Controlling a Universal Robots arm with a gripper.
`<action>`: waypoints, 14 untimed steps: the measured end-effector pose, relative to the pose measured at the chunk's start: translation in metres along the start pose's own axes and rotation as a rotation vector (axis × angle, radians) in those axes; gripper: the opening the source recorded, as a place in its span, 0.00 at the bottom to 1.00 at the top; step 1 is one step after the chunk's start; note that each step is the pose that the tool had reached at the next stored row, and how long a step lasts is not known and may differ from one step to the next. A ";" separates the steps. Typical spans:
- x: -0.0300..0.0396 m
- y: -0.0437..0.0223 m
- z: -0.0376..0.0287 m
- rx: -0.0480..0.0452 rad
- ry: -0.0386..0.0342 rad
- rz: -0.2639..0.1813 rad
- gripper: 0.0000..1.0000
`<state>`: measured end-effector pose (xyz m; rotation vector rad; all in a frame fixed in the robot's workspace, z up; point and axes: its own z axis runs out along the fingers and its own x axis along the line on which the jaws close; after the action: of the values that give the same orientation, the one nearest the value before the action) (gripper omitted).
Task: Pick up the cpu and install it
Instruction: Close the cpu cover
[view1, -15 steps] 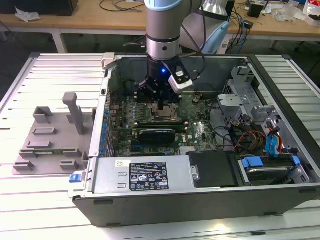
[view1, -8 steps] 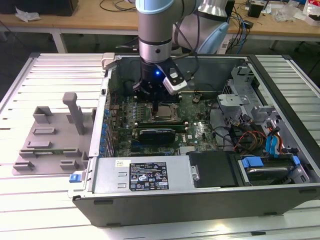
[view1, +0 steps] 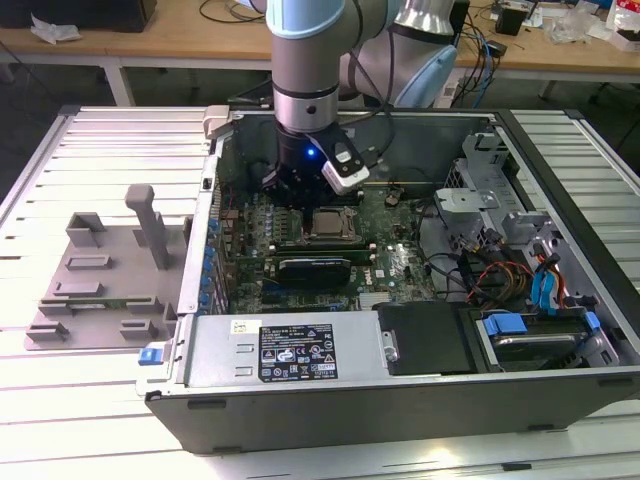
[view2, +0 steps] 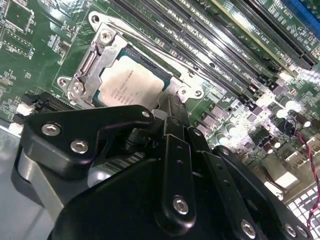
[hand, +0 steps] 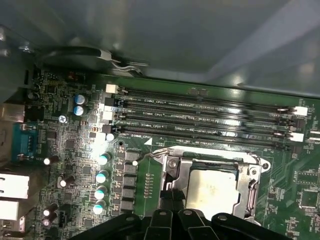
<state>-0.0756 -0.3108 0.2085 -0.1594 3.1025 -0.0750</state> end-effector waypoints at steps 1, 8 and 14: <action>0.0000 0.0000 0.0006 0.0000 0.0000 -0.001 0.11; 0.0002 0.0002 0.0035 -0.0003 -0.0004 -0.004 0.11; -0.0003 -0.0007 -0.0142 -0.0002 -0.0002 -0.005 0.11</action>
<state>-0.0757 -0.3108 0.2228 -0.1665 3.1020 -0.0748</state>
